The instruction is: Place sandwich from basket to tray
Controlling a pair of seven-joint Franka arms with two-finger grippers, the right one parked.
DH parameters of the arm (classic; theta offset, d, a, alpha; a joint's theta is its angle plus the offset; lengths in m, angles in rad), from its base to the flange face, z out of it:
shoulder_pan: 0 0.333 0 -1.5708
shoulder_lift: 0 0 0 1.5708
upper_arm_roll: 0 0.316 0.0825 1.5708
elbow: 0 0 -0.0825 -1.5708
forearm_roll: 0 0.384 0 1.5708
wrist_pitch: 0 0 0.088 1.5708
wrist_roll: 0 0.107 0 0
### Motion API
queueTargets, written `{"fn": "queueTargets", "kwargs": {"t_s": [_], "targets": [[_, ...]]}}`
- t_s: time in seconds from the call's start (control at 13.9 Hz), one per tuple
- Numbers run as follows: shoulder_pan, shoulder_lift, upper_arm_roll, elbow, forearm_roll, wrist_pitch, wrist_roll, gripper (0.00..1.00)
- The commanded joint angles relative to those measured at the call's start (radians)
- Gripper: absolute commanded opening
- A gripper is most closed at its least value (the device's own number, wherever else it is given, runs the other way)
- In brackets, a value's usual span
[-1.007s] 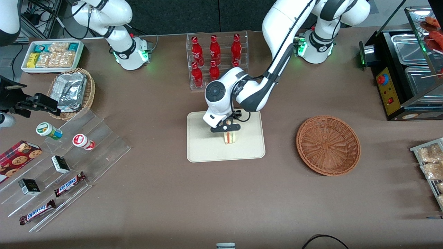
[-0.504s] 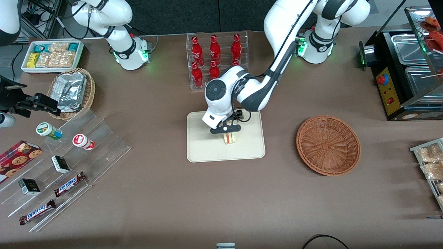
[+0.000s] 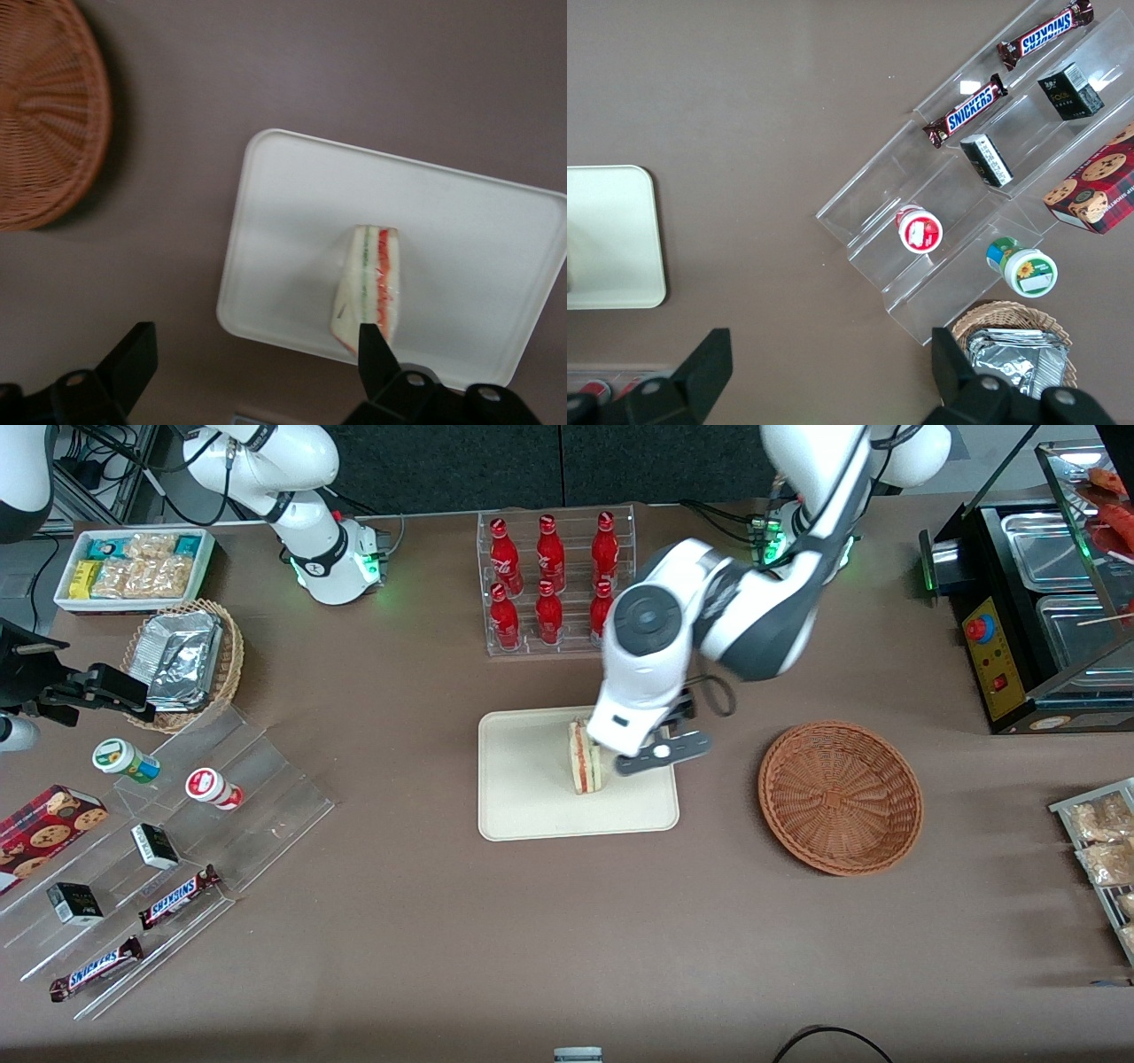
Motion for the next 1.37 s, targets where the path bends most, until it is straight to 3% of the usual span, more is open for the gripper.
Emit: {"fn": "queueTargets", "kwargs": {"t_s": [0.0, 0.65, 1.08, 1.29], "targets": [[0.084, -0.095, -0.005, -0.024, -0.010, -0.100, 0.022, 1.00], [0.364, -0.233, 0.001, 0.008, 0.004, -0.320, 0.392, 1.00], [0.605, -0.324, -0.001, -0.001, 0.002, -0.454, 0.764, 1.00], [0.636, -0.342, 0.002, 0.000, 0.001, -0.478, 0.857, 1.00]]}}
